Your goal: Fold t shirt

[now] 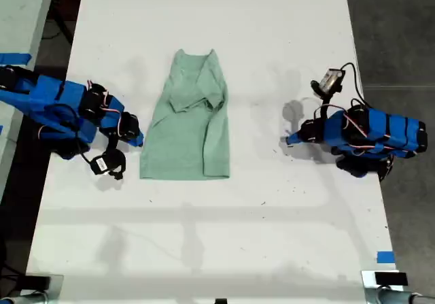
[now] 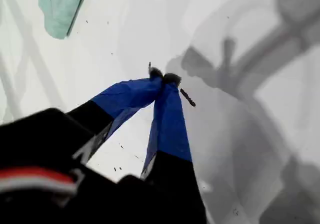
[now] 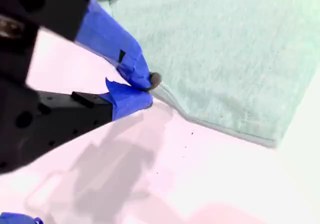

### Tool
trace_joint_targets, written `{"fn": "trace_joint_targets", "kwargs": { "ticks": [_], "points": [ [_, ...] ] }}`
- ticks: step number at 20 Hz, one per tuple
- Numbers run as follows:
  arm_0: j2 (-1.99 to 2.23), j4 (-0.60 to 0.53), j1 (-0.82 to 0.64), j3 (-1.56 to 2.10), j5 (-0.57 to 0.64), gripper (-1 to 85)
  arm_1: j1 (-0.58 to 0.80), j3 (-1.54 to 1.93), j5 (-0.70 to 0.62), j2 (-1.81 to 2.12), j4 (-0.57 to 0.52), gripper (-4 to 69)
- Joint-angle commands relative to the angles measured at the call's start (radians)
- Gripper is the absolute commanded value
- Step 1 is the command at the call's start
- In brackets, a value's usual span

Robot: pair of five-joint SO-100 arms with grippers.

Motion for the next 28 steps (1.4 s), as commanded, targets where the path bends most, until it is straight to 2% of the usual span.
{"fn": "trace_joint_targets", "kwargs": {
  "ticks": [1, 6, 10, 11, 13, 14, 16, 22, 28],
  "points": [
    [-0.037, -0.038, 0.043, -0.086, 0.000, 12.7, 0.006, 0.057, 0.009, 0.012, 0.000, -0.1],
    [-0.278, -0.083, 0.031, -0.115, 0.046, 18.9, 0.006, 0.057, 0.009, 0.012, 0.000, -0.1],
    [-0.383, -0.112, -0.015, -0.104, 0.034, 18.8, 0.005, 0.057, 0.011, 0.012, 0.000, -0.1],
    [-0.390, -0.129, -0.020, -0.098, 0.034, 16.8, 0.005, 0.057, 0.011, 0.012, 0.000, -0.1],
    [-0.400, -0.163, -0.021, -0.091, 0.021, -0.3, 0.005, 0.057, 0.009, 0.012, 0.000, -0.1],
    [-0.402, -0.166, -0.018, -0.089, 0.014, -0.3, 0.005, 0.057, 0.009, 0.012, 0.000, -0.1],
    [-0.391, -0.124, -0.015, -0.106, -0.003, -0.3, 0.005, 0.057, 0.009, 0.012, 0.000, -0.1],
    [-0.258, 0.114, 0.034, -0.249, -0.092, -0.3, 0.005, 0.057, 0.009, 0.012, 0.000, -0.1],
    [-0.350, 0.049, 0.021, -0.480, 0.066, -0.3, 0.005, 0.057, 0.009, 0.012, 0.000, -0.1]
  ]
}}
